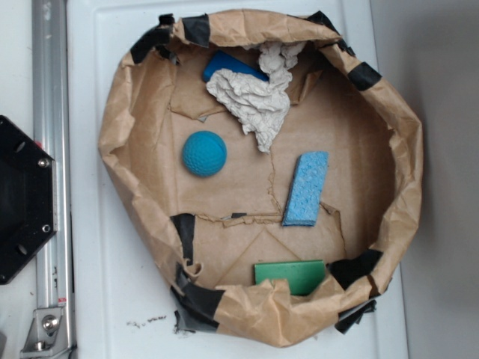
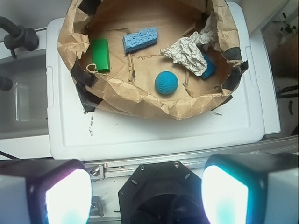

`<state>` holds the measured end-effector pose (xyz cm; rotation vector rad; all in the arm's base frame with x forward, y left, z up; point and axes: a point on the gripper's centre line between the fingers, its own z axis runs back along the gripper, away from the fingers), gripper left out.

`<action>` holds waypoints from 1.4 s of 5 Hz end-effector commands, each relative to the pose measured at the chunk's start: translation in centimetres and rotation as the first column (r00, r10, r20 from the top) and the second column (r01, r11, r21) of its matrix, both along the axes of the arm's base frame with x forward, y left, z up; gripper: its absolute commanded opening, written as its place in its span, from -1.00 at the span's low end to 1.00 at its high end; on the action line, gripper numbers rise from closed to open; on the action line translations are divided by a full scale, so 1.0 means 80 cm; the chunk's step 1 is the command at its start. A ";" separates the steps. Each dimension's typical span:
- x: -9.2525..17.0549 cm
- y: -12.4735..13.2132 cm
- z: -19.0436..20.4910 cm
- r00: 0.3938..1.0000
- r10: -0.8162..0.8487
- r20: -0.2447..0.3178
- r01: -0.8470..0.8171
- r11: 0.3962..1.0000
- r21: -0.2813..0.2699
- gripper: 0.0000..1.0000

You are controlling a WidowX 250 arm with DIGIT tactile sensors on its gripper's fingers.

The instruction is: Grab the blue sponge.

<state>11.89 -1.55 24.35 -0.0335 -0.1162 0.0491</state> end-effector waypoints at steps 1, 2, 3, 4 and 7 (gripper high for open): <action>0.000 0.000 0.000 1.000 0.000 0.000 0.000 1.000 0.000 1.00; 0.062 0.011 -0.025 0.985 0.155 -0.075 -0.153 0.988 0.034 1.00; 0.121 0.034 -0.057 0.912 0.406 0.056 -0.408 0.887 0.216 1.00; 0.146 0.035 -0.107 0.816 0.578 0.014 -0.577 0.812 0.084 1.00; 0.243 0.013 -0.199 0.800 0.577 0.162 -0.560 0.816 -0.143 1.00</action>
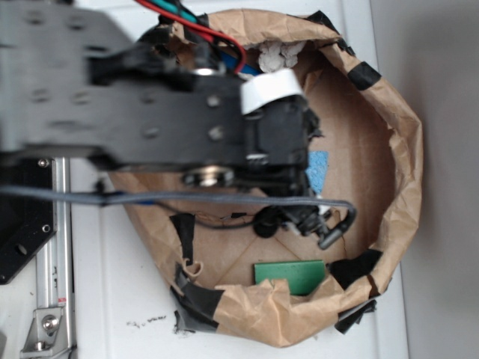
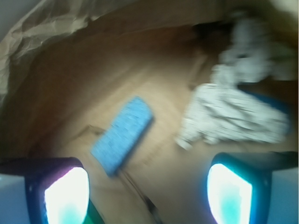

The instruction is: Grab the blue sponge.

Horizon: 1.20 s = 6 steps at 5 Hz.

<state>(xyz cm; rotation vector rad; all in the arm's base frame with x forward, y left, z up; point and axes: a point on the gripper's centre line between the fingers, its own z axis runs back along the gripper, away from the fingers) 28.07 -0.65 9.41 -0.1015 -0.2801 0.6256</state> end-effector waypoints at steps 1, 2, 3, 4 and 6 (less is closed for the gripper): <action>0.057 -0.005 -0.055 0.997 0.065 -0.035 -0.065 0.998 0.017 1.00; 0.040 -0.033 -0.110 0.973 0.050 -0.227 -0.054 0.998 -0.013 -1.00; 0.020 -0.046 -0.097 0.972 0.009 -0.234 -0.014 1.000 -0.023 -1.00; 0.023 -0.039 -0.045 0.975 -0.163 -0.153 0.163 0.987 -0.011 -1.00; 0.007 -0.018 0.079 0.809 -0.587 -0.003 0.552 0.759 0.346 -1.00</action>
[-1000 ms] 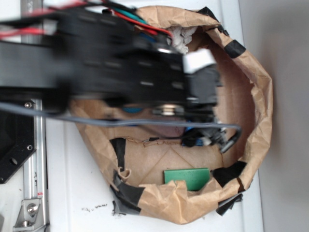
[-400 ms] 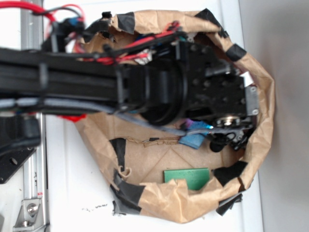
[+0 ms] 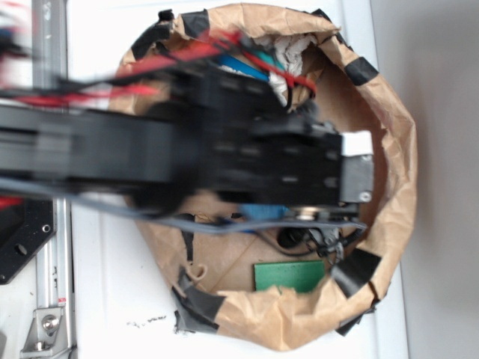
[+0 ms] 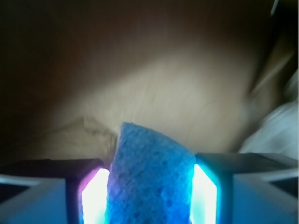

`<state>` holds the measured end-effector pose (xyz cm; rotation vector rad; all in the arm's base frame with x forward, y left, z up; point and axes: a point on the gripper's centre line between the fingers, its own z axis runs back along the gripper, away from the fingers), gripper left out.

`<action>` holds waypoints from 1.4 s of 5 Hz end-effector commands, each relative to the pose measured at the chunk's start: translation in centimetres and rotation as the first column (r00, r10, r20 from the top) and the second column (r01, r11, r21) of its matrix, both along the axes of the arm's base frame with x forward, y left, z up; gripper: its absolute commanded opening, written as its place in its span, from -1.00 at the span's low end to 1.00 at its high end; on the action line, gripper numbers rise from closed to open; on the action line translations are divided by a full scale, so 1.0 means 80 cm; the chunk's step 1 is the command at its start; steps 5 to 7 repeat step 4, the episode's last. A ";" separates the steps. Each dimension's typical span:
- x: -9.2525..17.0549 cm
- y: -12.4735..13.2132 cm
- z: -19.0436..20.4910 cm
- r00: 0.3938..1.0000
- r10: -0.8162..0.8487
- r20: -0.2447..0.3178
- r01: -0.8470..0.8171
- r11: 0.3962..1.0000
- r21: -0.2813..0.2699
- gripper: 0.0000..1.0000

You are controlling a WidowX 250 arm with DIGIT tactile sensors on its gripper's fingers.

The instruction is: Grab the blue sponge.

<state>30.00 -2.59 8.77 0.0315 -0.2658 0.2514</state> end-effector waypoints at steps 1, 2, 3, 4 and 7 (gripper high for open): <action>-0.052 0.001 0.123 0.863 -0.482 0.153 0.455 0.871 0.185 -1.00; -0.049 -0.007 0.119 0.855 -0.491 0.167 0.493 0.869 0.035 -1.00; -0.053 -0.004 0.099 0.877 -0.468 0.107 0.466 0.884 0.045 -1.00; -0.058 0.004 0.085 0.877 -0.476 0.071 0.459 0.872 0.170 -1.00; -0.058 0.004 0.085 0.877 -0.476 0.071 0.459 0.872 0.170 -1.00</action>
